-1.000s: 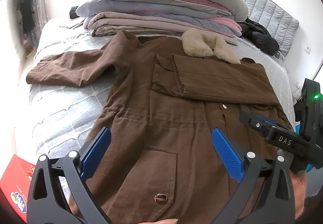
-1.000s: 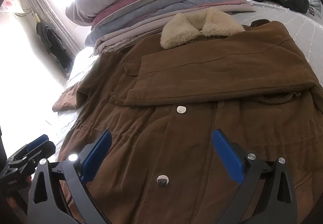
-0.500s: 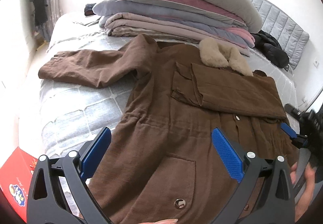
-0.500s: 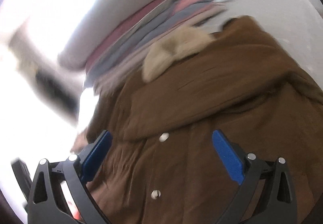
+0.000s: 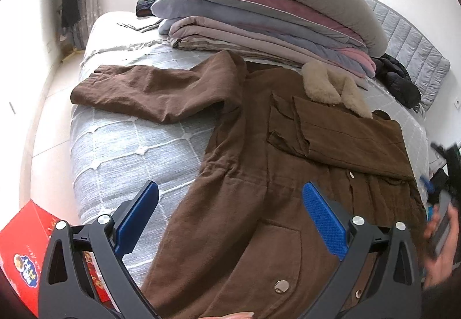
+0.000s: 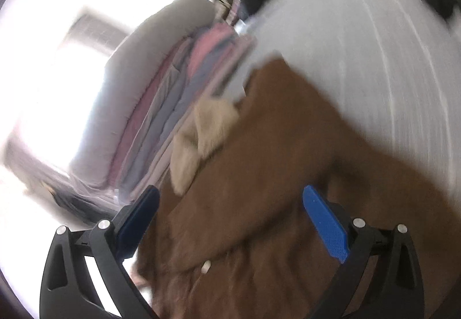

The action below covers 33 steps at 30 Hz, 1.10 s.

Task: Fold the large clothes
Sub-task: 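Open the right tool on the folded sleeve and withdraw it, then grasp the cuff of the other coat sleeve with the left tool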

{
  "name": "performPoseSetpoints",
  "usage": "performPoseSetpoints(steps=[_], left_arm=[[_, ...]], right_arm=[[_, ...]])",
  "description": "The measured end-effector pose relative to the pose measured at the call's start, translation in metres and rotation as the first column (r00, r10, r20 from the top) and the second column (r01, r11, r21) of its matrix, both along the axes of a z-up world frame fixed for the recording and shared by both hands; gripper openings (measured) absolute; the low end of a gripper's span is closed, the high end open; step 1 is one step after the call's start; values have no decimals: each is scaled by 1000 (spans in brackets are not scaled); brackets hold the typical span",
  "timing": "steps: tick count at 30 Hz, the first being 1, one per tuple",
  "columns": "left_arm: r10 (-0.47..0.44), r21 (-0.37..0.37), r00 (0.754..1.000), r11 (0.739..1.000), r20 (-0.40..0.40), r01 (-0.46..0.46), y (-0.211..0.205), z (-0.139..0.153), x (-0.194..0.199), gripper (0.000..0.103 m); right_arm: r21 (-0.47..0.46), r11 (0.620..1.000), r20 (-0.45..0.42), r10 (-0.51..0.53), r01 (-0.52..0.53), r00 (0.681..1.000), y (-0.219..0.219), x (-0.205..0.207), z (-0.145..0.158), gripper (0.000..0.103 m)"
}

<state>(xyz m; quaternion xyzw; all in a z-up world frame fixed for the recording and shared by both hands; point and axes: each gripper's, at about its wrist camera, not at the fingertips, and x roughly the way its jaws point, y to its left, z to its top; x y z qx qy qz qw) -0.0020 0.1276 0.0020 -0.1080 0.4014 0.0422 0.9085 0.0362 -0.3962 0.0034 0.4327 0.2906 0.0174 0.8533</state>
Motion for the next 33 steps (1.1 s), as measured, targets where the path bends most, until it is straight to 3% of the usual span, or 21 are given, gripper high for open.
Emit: performPoseSetpoints(steps=[2,4,8,10,11,12,14,15,17,18,19,23,26,30,31,32,33], left_arm=[[3,2,1000,1000,-2,-3,1,-1,1,97],[-1,-8,1000,1000,-12,1,1,-3,4,97],[-30,-18,999,999,-36,29,-8,-9,10,97],[-48,0,998,999,-43,48,-16,-10,13,97],[-58,8,997,998,-43,59,-20,-11,14,97],[-65,14,997,998,-43,65,-23,-11,15,97],[-72,26,997,997,-42,73,-26,-11,16,97],[-73,29,996,997,-43,75,-27,-12,16,97],[-81,25,995,996,-56,82,-29,-15,17,97],[-84,25,995,996,-60,86,-30,-16,17,97],[-86,28,994,996,-63,88,-30,-18,16,97],[-110,22,992,994,-68,111,-34,-19,12,97],[-95,18,994,995,-53,96,-28,-15,9,97],[-50,-15,998,999,-34,49,-7,-9,6,97],[-33,-32,999,999,-33,32,2,-8,7,97],[-8,-69,999,998,-35,6,18,-7,7,97],[10,-99,999,995,-39,-14,29,-8,6,97]], right_arm=[[-69,997,22,30,-29,999,-9,25,10,96],[-72,993,12,99,-98,995,-14,53,4,96],[-88,974,-90,199,-207,976,-22,113,-26,96],[-145,968,-176,178,-204,968,-31,132,-49,95],[-153,969,-225,156,-193,962,-39,139,-63,83],[-148,974,-241,131,-170,962,-50,141,-73,79],[-128,988,-214,60,-89,975,-71,129,-78,61],[-126,989,-214,53,-81,975,-76,126,-80,61],[-155,982,-221,73,-109,972,-71,122,-75,63],[-168,978,-223,85,-125,971,-66,118,-70,69],[-168,975,-207,111,-148,972,-58,109,-60,81],[-140,956,-52,253,-258,966,-7,53,-21,95],[-171,902,0,402,-396,916,56,8,0,96],[-321,754,-65,587,-574,807,156,-36,14,96],[-336,727,-65,616,-599,785,173,-40,16,96],[-326,687,-54,673,-650,738,197,-49,15,96],[-309,671,-48,697,-674,716,209,-54,13,96]])
